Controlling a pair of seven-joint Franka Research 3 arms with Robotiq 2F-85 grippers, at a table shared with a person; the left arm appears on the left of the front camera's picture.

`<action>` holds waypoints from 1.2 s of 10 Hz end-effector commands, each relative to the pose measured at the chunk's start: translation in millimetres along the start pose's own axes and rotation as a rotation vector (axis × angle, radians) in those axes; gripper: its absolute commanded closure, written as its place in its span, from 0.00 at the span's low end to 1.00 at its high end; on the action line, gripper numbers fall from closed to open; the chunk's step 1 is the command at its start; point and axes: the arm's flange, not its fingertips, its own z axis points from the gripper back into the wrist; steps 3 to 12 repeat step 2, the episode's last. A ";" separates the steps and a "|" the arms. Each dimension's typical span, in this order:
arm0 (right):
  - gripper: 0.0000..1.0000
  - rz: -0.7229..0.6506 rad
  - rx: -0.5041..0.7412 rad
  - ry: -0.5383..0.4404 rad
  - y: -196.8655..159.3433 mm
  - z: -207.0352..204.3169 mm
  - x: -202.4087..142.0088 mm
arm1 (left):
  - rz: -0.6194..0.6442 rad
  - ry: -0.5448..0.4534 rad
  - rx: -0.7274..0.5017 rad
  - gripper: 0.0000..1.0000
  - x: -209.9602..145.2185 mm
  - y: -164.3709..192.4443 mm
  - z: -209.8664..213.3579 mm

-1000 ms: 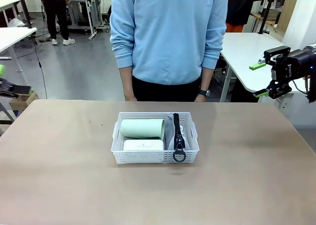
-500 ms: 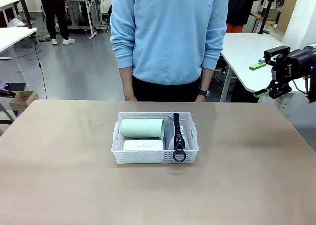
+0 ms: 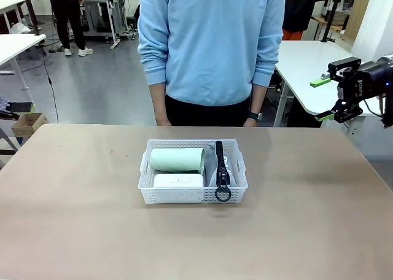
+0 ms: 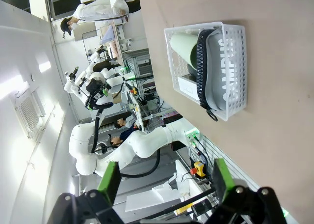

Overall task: Efficiently arrange items inside the basket to fit them all.
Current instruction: Pick up the Reusable plastic cup and place it inside the Organizing basket.

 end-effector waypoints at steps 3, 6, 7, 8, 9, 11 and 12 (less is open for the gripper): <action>0.00 0.005 -0.011 0.006 2.2 1.4 -1.1 | -0.014 0.007 0.007 0.00 -3.3 -0.3 0.2; 0.00 0.005 -0.011 0.006 2.2 1.4 -1.1 | -0.014 0.007 0.007 0.00 -3.3 -0.3 0.2; 0.00 0.005 -0.011 0.006 2.2 1.4 -1.1 | -0.014 0.007 0.007 0.00 -3.3 -0.3 0.2; 0.00 0.005 -0.011 0.006 2.2 1.4 -1.1 | -0.014 0.007 0.007 0.00 -3.3 -0.3 0.2; 0.00 0.005 -0.011 0.006 2.2 1.4 -1.1 | -0.014 0.007 0.007 0.00 -3.3 -0.3 0.2; 0.00 0.005 -0.011 0.006 2.2 1.4 -1.1 | -0.014 0.007 0.007 0.00 -3.3 -0.3 0.2; 0.00 0.005 -0.011 0.006 2.2 1.4 -1.1 | -0.014 0.007 0.007 0.00 -3.3 -0.3 0.2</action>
